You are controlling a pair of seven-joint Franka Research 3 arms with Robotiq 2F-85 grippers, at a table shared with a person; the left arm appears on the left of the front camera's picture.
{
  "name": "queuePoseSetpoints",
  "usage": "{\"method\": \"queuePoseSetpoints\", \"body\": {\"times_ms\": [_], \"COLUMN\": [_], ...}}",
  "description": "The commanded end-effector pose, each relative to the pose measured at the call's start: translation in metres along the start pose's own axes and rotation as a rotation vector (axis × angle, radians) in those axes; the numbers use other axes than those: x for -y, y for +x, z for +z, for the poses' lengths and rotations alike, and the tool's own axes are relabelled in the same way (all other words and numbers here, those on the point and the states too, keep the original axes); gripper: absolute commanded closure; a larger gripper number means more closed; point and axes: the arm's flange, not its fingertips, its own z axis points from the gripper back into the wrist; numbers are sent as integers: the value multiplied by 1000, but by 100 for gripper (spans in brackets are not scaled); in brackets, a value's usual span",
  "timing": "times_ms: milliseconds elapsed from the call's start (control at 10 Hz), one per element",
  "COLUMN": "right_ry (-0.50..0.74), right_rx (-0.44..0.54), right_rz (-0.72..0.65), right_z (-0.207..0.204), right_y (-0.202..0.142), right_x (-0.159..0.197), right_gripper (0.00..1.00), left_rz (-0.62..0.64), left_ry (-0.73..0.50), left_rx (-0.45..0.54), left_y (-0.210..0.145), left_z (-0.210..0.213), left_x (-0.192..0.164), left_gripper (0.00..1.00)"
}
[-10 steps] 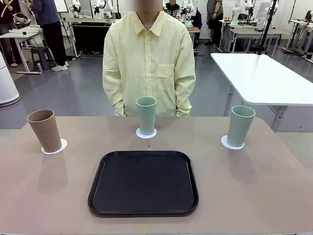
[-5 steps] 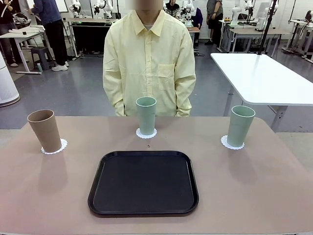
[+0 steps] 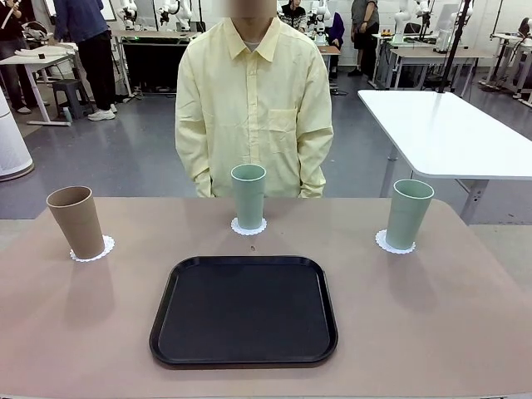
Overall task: Place coasters on the table and set cups on them.
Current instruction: Take one Reusable plastic cup from the Flat Tray and place it on a coaster set by the human.
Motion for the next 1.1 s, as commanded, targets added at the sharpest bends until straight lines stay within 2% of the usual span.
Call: {"method": "queuePoseSetpoints", "body": {"times_ms": [0,400,600,700,1000], "right_ry": [-5,-5,-5,-5,-5], "right_rx": [3,3,3,3,3], "right_rz": [-5,-5,-5,-5,-5], "right_z": [0,0,0,0,0], "right_y": [0,0,0,0,0], "right_x": [0,0,0,0,0], "right_gripper": [0,0,0,0,0], "left_rz": [71,79,43,61,61], "left_ry": [59,137,162,122,122], "left_rx": [-14,15,-18,27,27], "left_y": [11,7,3,5,5], "left_z": [52,57,48,56,56], "left_x": [13,16,23,17,17], "left_gripper": [0,0,0,0,0]}}
